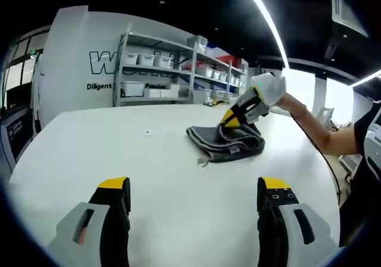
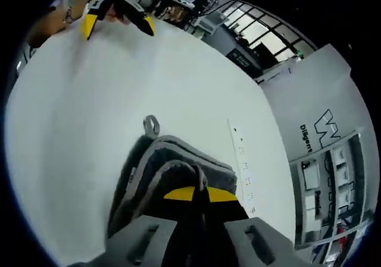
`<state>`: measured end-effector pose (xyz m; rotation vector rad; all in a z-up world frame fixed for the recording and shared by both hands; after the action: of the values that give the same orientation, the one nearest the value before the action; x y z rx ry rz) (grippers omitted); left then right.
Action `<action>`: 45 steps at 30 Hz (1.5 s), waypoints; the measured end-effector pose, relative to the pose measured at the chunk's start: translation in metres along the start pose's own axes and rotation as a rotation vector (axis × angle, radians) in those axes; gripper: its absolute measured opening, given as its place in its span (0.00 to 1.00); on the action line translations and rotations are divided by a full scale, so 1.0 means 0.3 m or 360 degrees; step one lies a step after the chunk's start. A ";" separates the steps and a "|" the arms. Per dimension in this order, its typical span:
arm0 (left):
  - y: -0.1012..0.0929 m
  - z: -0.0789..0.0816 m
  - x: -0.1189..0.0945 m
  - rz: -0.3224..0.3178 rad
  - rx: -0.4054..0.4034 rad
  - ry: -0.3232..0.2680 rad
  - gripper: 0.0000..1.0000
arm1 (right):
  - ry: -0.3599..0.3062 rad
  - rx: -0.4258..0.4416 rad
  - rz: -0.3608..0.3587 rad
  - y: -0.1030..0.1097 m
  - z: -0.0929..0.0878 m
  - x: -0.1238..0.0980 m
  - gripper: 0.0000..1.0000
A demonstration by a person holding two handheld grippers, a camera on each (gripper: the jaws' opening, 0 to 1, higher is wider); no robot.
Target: Open the folded towel by lifting each exposed corner and separating the folded layers until the towel lies flat within the target outline without major curled edges
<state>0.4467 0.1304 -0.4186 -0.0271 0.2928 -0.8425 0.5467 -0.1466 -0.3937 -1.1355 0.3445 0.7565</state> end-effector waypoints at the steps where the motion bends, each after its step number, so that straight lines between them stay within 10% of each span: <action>1: 0.000 0.000 0.000 -0.0001 0.0000 0.0000 0.86 | -0.0003 0.0009 -0.0018 -0.005 -0.004 -0.014 0.01; 26: -0.014 -0.016 0.011 -0.0024 0.0016 0.0052 0.86 | 0.0077 0.0373 -0.0429 -0.080 -0.315 -0.370 0.01; 45: -0.017 -0.028 0.016 -0.0031 0.0023 0.0090 0.86 | 0.0266 0.0723 -0.0430 0.079 -0.660 -0.436 0.02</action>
<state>0.4438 0.1242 -0.4271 0.0071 0.3401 -0.8657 0.4618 -0.3688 -0.4111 -0.7929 0.4655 0.3209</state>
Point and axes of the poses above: the point that each gripper's makers call its tool centre point, and the gripper's own axes: x roughly forward along the fingers, y roughly to its left, z roughly out of its top, the point moved 5 cm from there along -x, roughly backward along the fingers, and after that the axes turned 6 degrees about -z, right-handed, at the moved point
